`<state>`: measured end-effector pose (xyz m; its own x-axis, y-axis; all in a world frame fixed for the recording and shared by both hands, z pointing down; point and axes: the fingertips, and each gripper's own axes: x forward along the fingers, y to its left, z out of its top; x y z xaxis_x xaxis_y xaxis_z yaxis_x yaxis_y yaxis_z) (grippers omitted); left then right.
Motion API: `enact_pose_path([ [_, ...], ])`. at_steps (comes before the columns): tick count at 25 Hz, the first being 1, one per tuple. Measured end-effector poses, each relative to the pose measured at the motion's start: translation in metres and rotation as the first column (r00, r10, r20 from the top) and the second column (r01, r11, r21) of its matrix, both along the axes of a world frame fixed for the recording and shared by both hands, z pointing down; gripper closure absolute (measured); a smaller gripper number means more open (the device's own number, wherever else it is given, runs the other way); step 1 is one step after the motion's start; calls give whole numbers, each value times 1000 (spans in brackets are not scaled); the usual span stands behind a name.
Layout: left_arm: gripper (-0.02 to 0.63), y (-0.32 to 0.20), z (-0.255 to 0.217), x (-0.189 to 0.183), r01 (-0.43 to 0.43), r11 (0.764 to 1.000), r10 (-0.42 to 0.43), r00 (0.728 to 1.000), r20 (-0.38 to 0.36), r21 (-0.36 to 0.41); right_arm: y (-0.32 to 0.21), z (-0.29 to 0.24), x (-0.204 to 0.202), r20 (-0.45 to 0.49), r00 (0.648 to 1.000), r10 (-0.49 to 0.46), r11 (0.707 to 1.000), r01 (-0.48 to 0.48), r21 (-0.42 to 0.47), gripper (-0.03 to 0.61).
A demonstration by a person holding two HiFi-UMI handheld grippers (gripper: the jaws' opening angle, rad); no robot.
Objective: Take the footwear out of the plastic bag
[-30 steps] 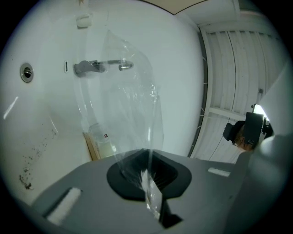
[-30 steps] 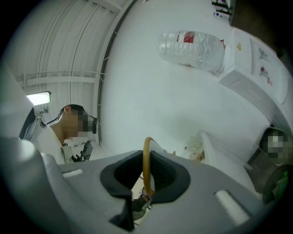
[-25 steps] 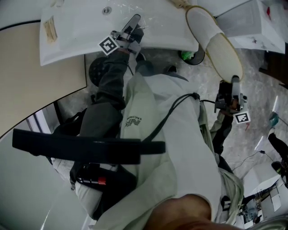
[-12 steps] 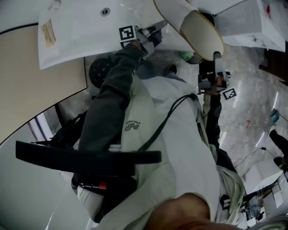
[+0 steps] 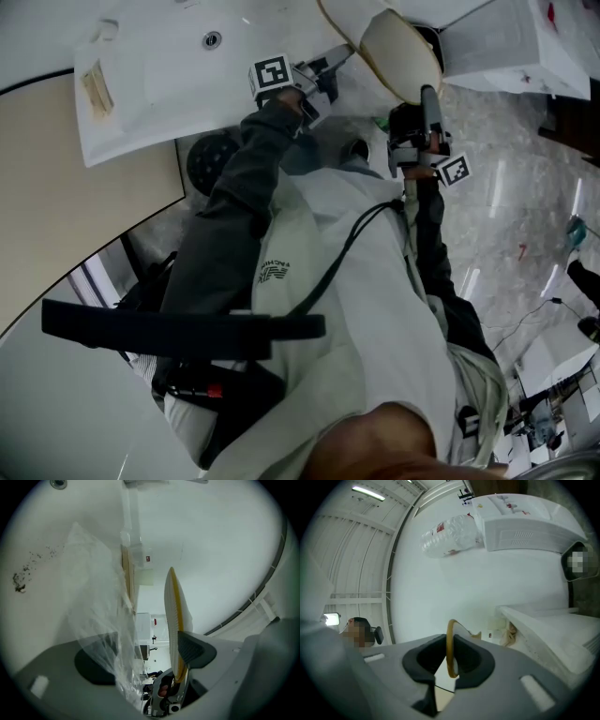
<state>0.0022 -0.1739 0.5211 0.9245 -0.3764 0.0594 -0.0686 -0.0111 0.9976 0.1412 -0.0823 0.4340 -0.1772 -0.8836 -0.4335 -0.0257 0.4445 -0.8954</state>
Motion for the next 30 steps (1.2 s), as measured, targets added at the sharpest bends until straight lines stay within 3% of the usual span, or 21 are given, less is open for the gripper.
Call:
enact_pose_path([
  [3,127,2,-6,-4,19,1000,-19,999,38,-22,-3,9,2,0,1000,-19,998,19,-65,532],
  [4,114,2,-7,-6,25,999,-23,999,46,-32,-3,13,1,-5,999,-40,995,39,-97,532],
  [8,101,-3,-6,-4,-4,999,6,998,67,-35,-1,29,-15,-26,986,-162,961,152,-230,531],
  [10,94,-7,0,-1,-50,999,51,992,112,-11,2,37,-23,-29,978,-205,941,188,-280,531],
  [15,70,-1,3,0,-145,989,136,965,224,23,10,60,-29,-123,966,-226,909,164,-384,532],
  [19,54,9,1,-11,-152,988,135,946,295,35,11,63,-25,-274,933,-234,906,108,-409,532],
  [25,54,24,-5,-33,-163,986,140,935,325,43,11,65,-22,-377,892,-252,898,70,-434,532],
  [30,54,44,-14,-66,-149,986,115,933,341,74,11,69,-21,-338,906,-255,897,92,-432,528],
])
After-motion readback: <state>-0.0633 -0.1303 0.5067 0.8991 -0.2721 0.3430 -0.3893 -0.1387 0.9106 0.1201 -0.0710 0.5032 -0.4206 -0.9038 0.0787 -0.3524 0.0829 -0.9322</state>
